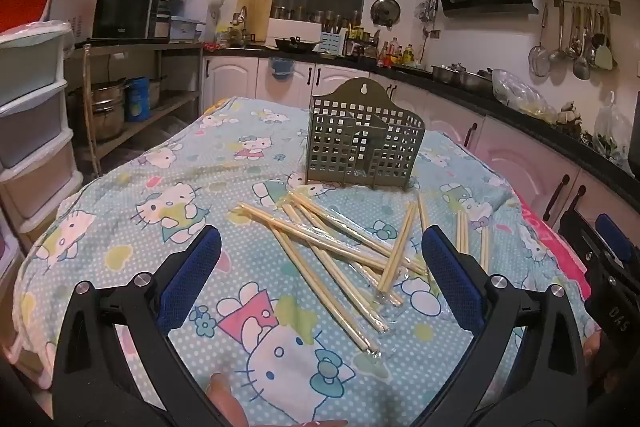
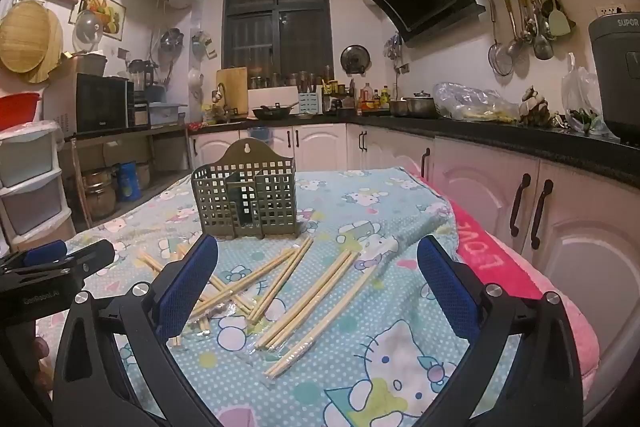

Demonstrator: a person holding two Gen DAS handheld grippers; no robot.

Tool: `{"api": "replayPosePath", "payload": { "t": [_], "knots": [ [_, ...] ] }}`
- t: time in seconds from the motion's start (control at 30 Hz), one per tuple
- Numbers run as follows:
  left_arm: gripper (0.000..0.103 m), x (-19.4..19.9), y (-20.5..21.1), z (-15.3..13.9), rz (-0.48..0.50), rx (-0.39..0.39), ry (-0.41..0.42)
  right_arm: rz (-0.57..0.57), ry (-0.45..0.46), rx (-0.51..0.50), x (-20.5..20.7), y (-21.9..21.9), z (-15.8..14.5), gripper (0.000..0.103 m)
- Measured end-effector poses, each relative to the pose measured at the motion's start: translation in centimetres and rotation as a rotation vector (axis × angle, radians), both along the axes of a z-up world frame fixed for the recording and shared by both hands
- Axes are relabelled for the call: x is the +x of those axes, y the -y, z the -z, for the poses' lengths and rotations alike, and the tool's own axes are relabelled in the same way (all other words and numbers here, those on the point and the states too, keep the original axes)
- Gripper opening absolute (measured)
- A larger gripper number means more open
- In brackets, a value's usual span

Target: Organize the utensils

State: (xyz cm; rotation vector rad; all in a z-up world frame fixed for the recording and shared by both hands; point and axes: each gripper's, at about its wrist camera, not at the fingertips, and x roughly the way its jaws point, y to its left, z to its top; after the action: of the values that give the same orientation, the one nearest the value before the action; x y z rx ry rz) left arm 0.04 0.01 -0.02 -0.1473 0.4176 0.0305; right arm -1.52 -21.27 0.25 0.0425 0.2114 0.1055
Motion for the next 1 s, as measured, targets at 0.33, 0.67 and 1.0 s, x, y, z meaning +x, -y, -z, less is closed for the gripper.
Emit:
{"api": "replayPosePath", "payload": {
  "t": [0.33,0.67,1.0],
  "knots": [
    [0.092,-0.03,0.01,0.04,0.002,0.003,0.005,-0.003,0.002,0.002,0.03,0.00,0.02,0.097],
    [0.092,0.16,0.13,-0.25,0.000,0.006,0.005,-0.003,0.002,-0.003,-0.17,-0.29,-0.06,0.097],
    [0.092,0.33,-0.02,-0.35,0.003,0.006,0.004,-0.005,0.001,-0.002,-0.07,-0.29,-0.13,0.097]
  ]
}}
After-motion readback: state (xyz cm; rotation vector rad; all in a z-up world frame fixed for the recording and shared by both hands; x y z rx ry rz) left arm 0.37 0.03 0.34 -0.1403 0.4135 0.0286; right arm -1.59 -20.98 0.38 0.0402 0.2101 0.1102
